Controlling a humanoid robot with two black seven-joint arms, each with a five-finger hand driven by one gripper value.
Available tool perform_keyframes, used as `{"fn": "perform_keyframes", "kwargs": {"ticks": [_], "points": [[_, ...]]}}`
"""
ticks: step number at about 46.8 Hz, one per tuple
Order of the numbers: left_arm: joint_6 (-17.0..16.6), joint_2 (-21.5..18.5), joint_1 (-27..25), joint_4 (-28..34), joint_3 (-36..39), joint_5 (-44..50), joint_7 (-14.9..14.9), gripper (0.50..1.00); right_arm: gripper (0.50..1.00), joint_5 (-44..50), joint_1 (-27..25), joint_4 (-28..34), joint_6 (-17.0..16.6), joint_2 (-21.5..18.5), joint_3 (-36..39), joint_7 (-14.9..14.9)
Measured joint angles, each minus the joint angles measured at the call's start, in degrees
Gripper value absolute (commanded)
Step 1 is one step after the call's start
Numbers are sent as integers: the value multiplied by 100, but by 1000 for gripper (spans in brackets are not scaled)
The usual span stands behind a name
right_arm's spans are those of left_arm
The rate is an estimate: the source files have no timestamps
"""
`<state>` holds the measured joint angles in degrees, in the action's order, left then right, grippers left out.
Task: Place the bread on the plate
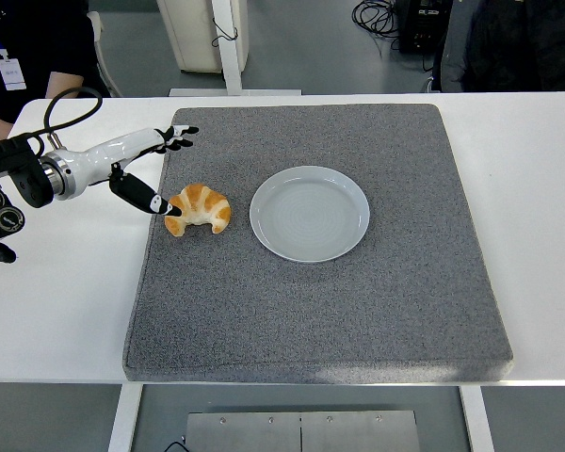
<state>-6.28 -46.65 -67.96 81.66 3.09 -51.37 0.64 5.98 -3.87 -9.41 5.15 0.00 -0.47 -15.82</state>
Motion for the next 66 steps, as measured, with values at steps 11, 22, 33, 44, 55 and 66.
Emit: {"fn": "perform_keyframes", "kwargs": {"ticks": [11,22,33,44,55,66], "points": [[-339,356,327,-279,-174,-56,51,958,1000,0,9,1,-1,0,-10,0],[-396,733,478,-796,-180,-67,202,958,1000,0,10,5,3,0,-24,0],[-510,974,586,-972,-171,-68,262,958,1000,0,7,7,4,0,-24,-1],[-548,1081,677,-1003,-142,-83,319,958,1000,0,1,9,8,0,-24,0],[-552,1237,705,-1328,-125,-84,477,958,1000,0,0,8,13,0,-24,0],[-552,1356,768,-1494,-118,-74,495,958,1000,-1,1,9,13,0,-24,0]]}}
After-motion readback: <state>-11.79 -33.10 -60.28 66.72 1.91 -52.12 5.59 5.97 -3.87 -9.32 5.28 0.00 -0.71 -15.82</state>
